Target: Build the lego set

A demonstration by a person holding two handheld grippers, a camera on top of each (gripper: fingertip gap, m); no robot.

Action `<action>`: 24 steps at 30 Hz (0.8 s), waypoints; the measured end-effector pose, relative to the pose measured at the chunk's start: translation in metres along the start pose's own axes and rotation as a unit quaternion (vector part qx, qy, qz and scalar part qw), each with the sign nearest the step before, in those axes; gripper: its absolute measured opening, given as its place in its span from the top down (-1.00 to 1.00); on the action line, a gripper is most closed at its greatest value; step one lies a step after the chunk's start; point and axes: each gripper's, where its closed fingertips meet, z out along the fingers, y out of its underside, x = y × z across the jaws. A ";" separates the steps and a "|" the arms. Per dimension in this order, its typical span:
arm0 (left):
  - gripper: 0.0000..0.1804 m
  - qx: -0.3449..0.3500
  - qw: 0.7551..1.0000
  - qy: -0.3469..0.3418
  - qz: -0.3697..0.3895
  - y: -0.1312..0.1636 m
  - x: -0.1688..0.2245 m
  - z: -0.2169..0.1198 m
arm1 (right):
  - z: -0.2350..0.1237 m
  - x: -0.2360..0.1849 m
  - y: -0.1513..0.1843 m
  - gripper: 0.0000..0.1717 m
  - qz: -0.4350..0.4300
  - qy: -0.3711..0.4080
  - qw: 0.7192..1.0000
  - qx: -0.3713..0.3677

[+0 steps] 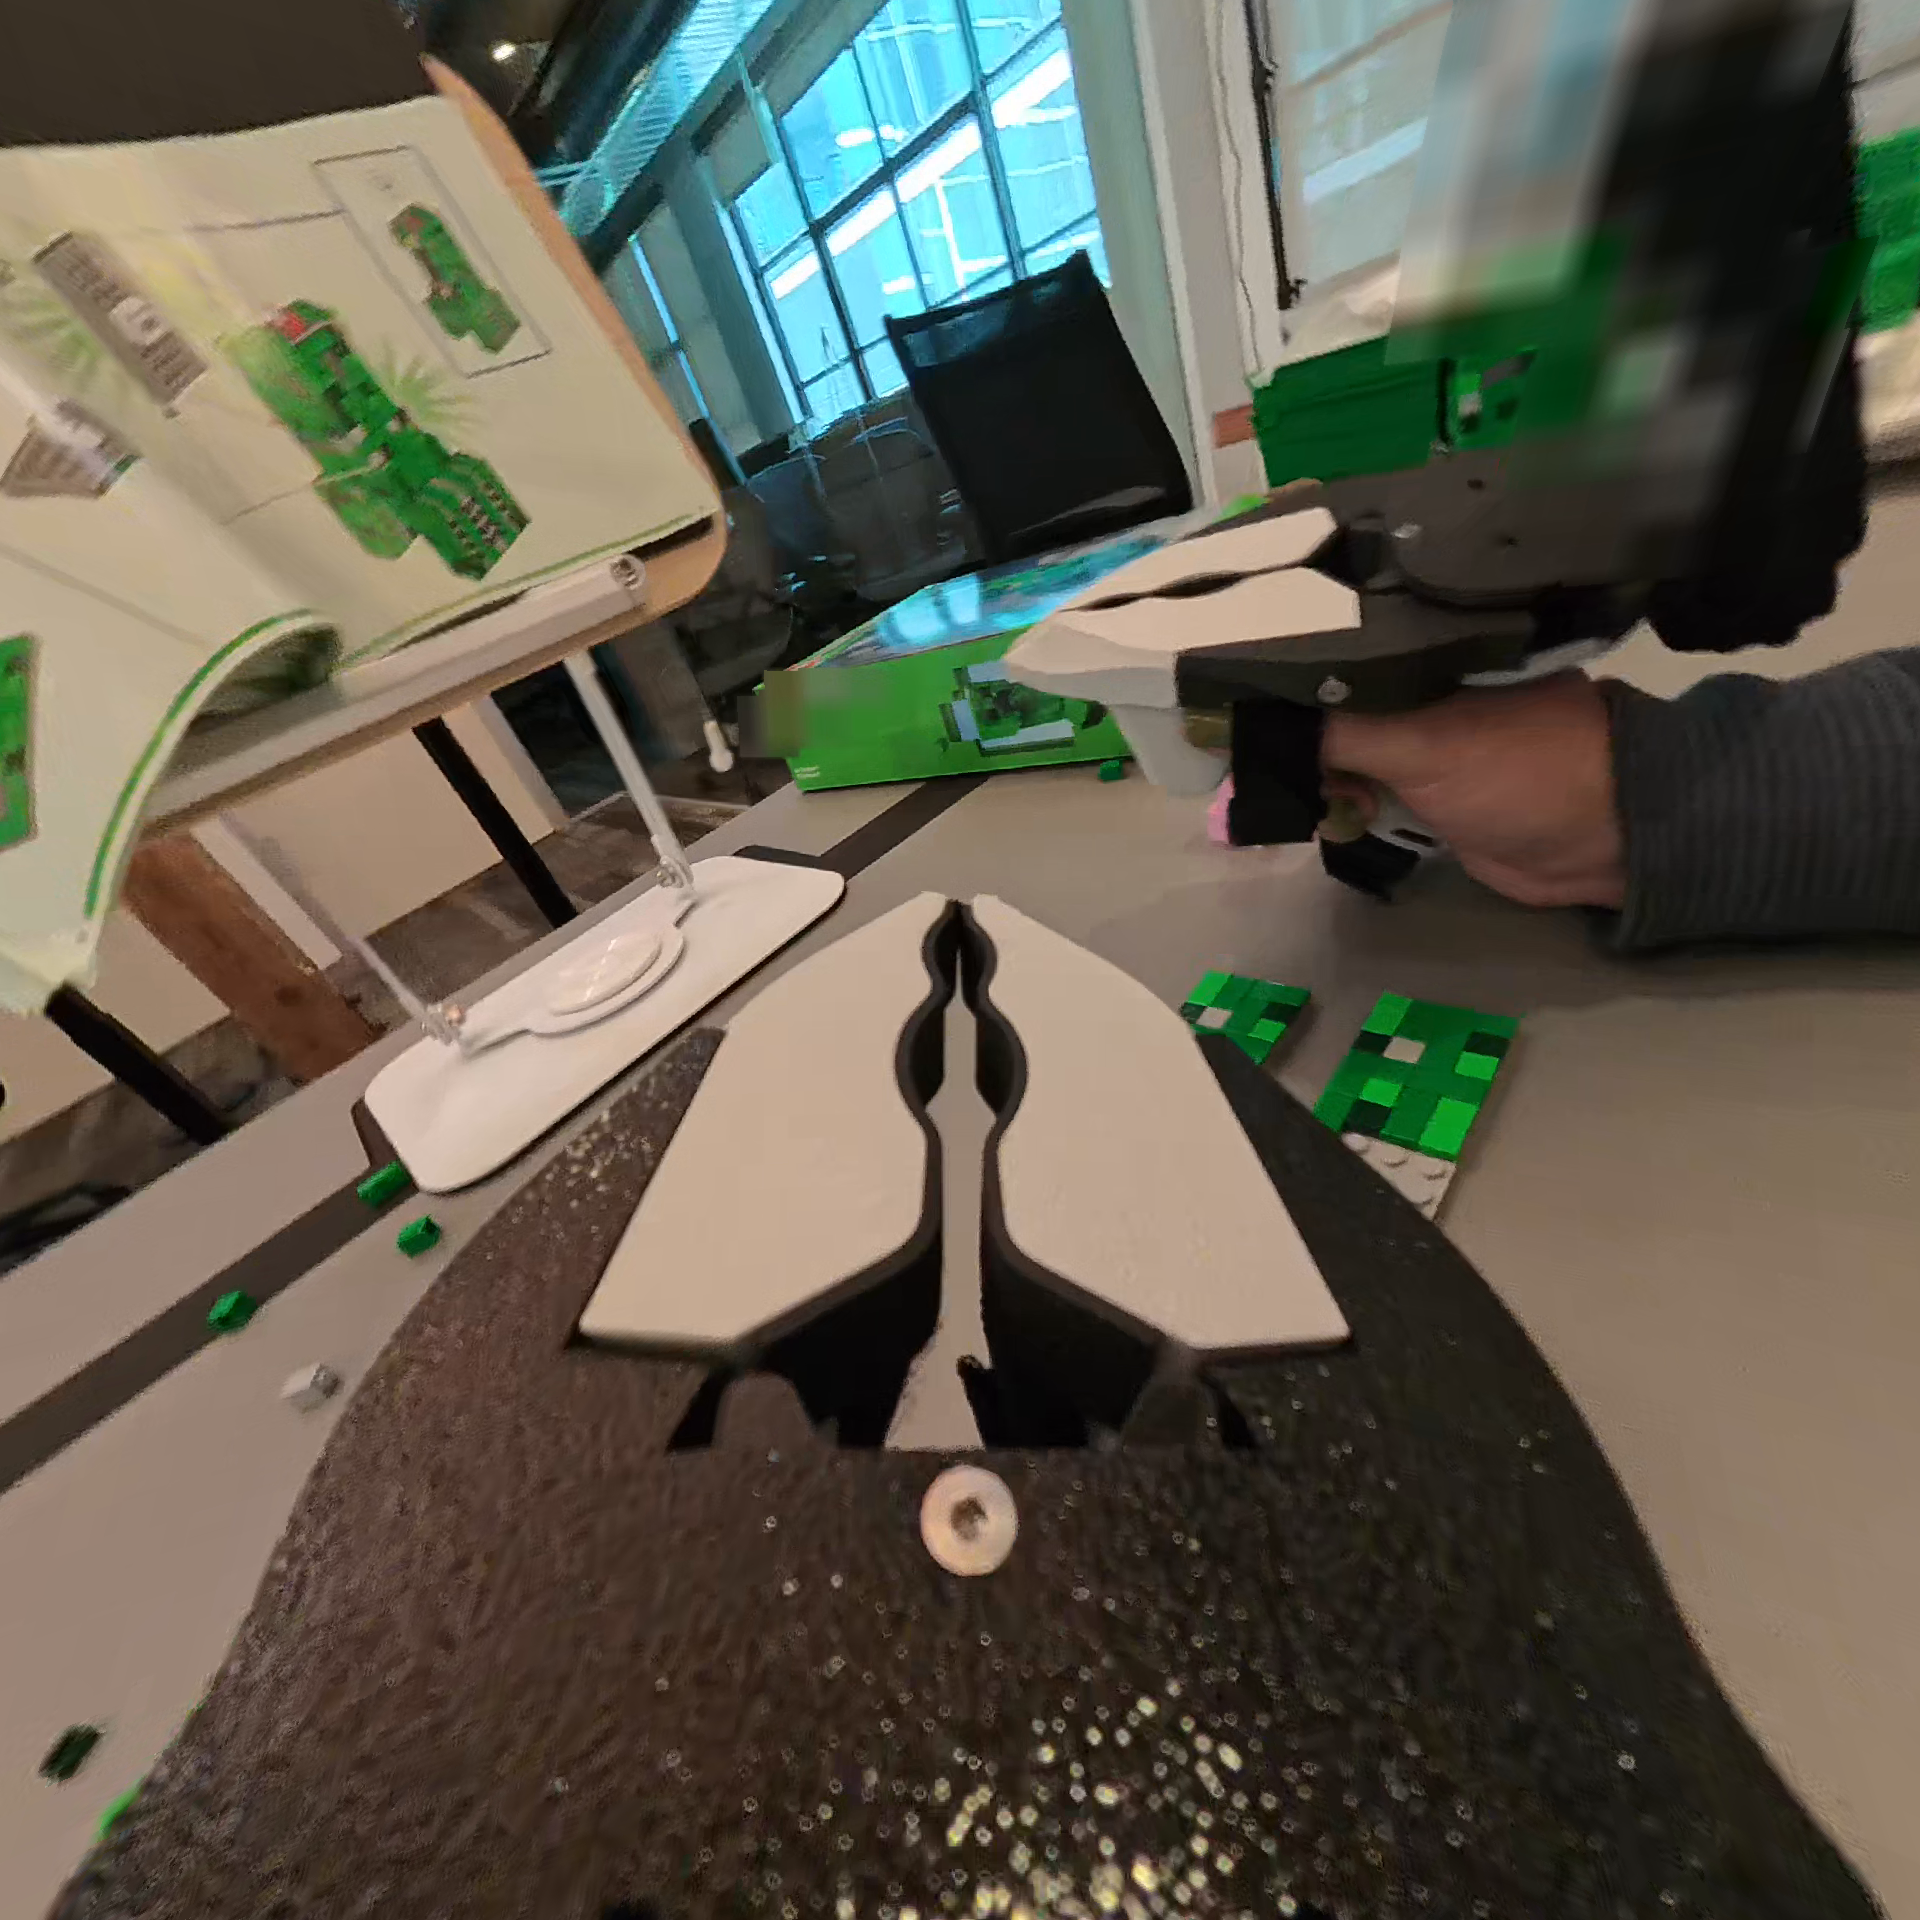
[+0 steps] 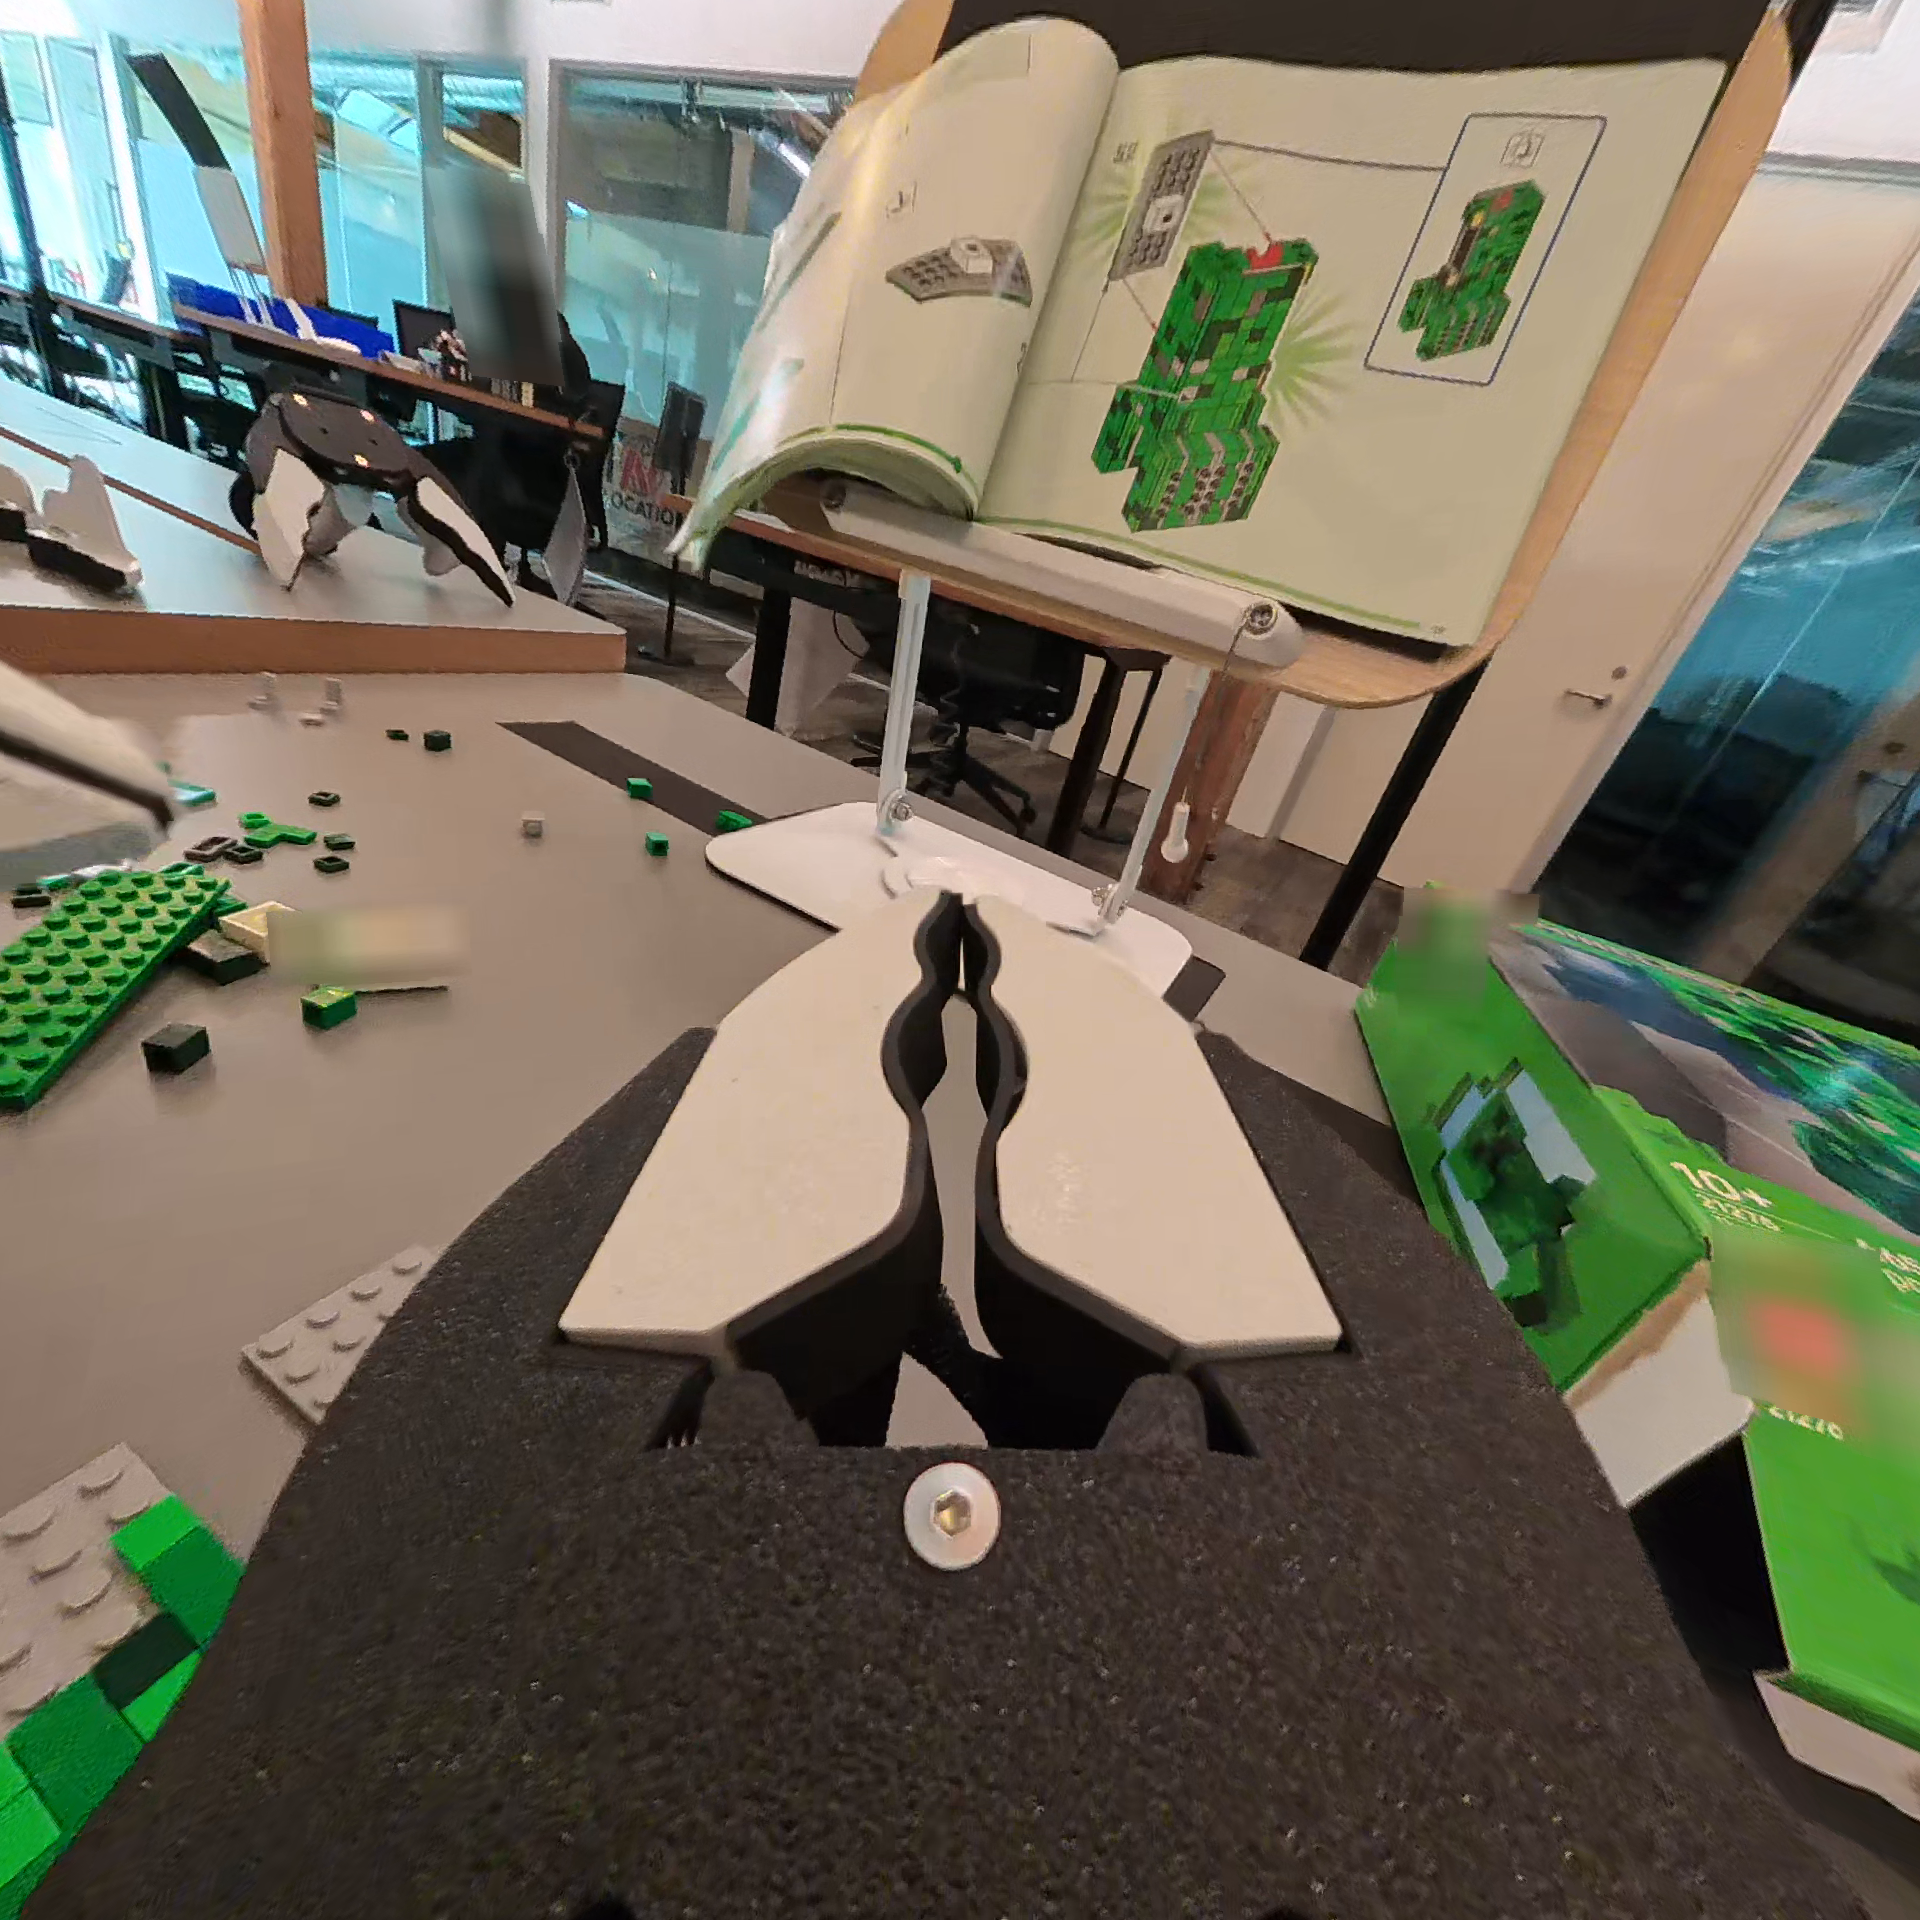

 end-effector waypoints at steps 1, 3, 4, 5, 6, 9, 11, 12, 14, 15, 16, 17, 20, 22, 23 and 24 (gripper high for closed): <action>1.00 0.005 1.000 0.007 0.016 -0.002 0.005 0.000 | 0.001 0.002 0.003 1.00 0.006 0.002 1.000 -0.009; 1.00 0.024 0.999 0.022 0.040 -0.009 0.015 0.000 | 0.004 0.002 0.010 1.00 0.019 -0.005 0.999 -0.028; 1.00 0.027 0.998 0.030 0.047 -0.011 0.019 -0.001 | 0.005 0.003 0.011 1.00 0.025 -0.007 0.999 -0.030; 1.00 0.027 0.998 0.041 0.050 -0.011 0.024 -0.001 | 0.004 0.004 0.011 1.00 0.029 -0.005 0.999 -0.029; 1.00 0.026 0.997 0.052 0.053 -0.012 0.029 0.000 | 0.004 0.006 0.010 1.00 0.029 -0.001 0.999 -0.025; 1.00 0.033 0.996 0.065 0.054 -0.016 0.040 0.004 | 0.001 0.007 0.004 1.00 0.013 0.011 1.000 -0.002; 1.00 0.042 0.995 0.072 0.050 -0.020 0.042 0.003 | 0.001 0.005 0.002 1.00 -0.005 0.014 1.000 0.002; 1.00 0.044 0.995 0.072 0.047 -0.021 0.042 0.002 | 0.001 0.004 0.001 1.00 -0.015 0.017 1.000 0.002; 1.00 0.049 0.995 0.071 0.040 -0.022 0.040 0.002 | 0.000 0.003 -0.001 1.00 -0.035 0.025 0.999 0.006; 1.00 0.051 0.996 0.070 0.034 -0.023 0.039 0.001 | 0.000 0.003 -0.002 1.00 -0.043 0.028 0.999 0.007; 1.00 0.052 0.996 0.068 0.028 -0.023 0.037 0.001 | 0.000 0.003 -0.003 1.00 -0.049 0.032 0.998 0.009; 1.00 0.053 0.996 0.067 0.021 -0.023 0.035 0.001 | 0.000 0.003 -0.004 1.00 -0.056 0.038 0.998 0.008; 1.00 0.055 0.996 0.065 0.006 -0.023 0.031 0.001 | -0.002 0.019 0.003 1.00 -0.080 0.097 0.992 -0.021; 1.00 0.055 0.996 0.065 -0.001 -0.022 0.030 0.000 | -0.003 0.021 0.003 1.00 -0.075 0.101 0.992 -0.021; 1.00 0.055 0.996 0.066 -0.003 -0.022 0.030 0.000 | -0.003 0.021 0.003 1.00 -0.071 0.100 0.992 -0.018; 1.00 0.055 0.996 0.066 -0.004 -0.022 0.030 0.000 | -0.004 0.021 0.002 1.00 -0.070 0.101 0.992 -0.016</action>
